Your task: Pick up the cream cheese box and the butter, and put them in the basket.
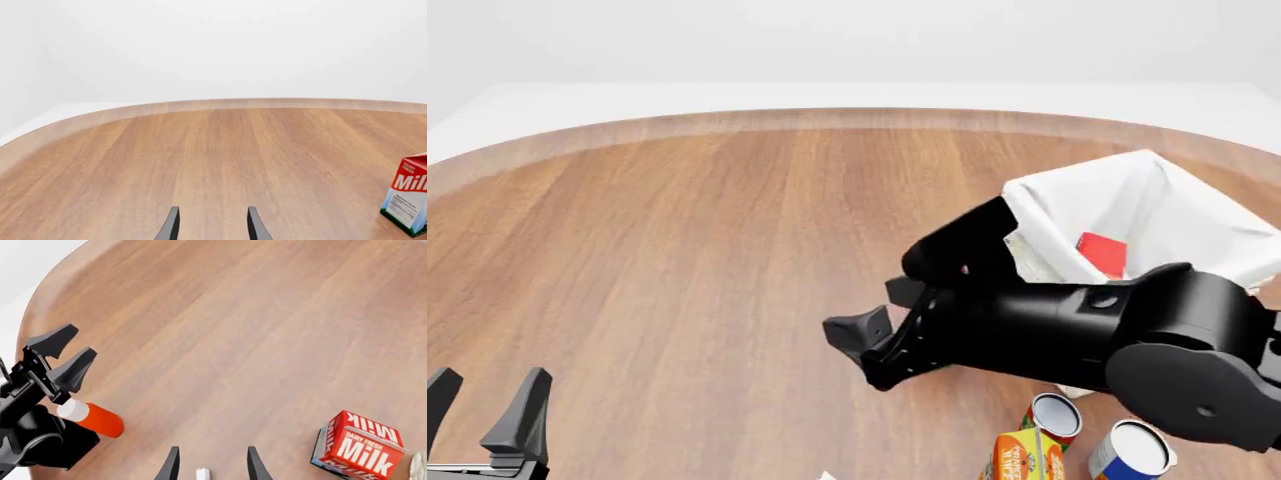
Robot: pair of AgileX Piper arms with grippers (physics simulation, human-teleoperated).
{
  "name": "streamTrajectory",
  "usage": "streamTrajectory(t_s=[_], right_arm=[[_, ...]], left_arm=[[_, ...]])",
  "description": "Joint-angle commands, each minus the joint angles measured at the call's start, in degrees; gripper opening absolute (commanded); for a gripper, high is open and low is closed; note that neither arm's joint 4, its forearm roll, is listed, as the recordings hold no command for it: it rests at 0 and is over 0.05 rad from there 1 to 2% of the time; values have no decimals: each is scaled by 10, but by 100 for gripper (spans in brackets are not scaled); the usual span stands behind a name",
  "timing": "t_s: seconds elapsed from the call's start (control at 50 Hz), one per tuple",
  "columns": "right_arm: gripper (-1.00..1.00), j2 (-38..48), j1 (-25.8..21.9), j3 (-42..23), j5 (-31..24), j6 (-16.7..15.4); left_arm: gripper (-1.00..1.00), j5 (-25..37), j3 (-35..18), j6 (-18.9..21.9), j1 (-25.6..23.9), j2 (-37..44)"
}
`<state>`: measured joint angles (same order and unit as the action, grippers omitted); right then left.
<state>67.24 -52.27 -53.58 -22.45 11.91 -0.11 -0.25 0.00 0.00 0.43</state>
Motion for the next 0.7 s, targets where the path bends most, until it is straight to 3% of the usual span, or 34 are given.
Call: streamTrajectory(t_s=[0.02, 0.46, 0.7], right_arm=[[100, 19, -8, 20, 17, 10], [100, 47, -15, 46, 35, 24], [100, 74, -26, 74, 72, 42]], left_arm=[[100, 0, 0, 0, 0, 0], [100, 0, 0, 0, 0, 0], [100, 0, 0, 0, 0, 0]])
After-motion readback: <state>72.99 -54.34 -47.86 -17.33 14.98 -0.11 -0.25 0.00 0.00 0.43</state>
